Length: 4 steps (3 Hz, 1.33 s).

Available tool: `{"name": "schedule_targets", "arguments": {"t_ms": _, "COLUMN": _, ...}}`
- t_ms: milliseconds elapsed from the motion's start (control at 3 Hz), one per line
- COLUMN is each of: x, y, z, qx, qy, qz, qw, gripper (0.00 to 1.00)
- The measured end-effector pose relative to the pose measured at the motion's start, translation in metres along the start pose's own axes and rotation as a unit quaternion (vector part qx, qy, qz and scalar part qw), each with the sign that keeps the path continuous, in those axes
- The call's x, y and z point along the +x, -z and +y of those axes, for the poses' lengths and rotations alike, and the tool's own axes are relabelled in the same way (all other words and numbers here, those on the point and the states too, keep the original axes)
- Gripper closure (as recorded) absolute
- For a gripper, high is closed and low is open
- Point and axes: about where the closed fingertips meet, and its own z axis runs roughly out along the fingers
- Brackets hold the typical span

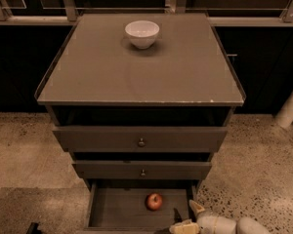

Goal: Pick apple from bottom drawer and place on counter

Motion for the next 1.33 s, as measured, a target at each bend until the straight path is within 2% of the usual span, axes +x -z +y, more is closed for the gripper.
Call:
{"name": "schedule_targets", "arguments": {"t_ms": 667, "x": 0.052, "y": -0.099, "z": -0.048, "qx": 0.013, "qy": -0.008, "qz": -0.024, "qw": 0.9996, "gripper": 0.00}}
{"name": "schedule_targets", "arguments": {"t_ms": 1000, "x": 0.053, "y": -0.099, "z": -0.049, "qx": 0.014, "qy": -0.009, "qz": -0.023, "qw": 0.9996, "gripper": 0.00}}
{"name": "schedule_targets", "arguments": {"t_ms": 1333, "x": 0.056, "y": -0.123, "z": -0.056, "qx": 0.008, "qy": 0.005, "qz": -0.022, "qw": 0.9997, "gripper": 0.00}}
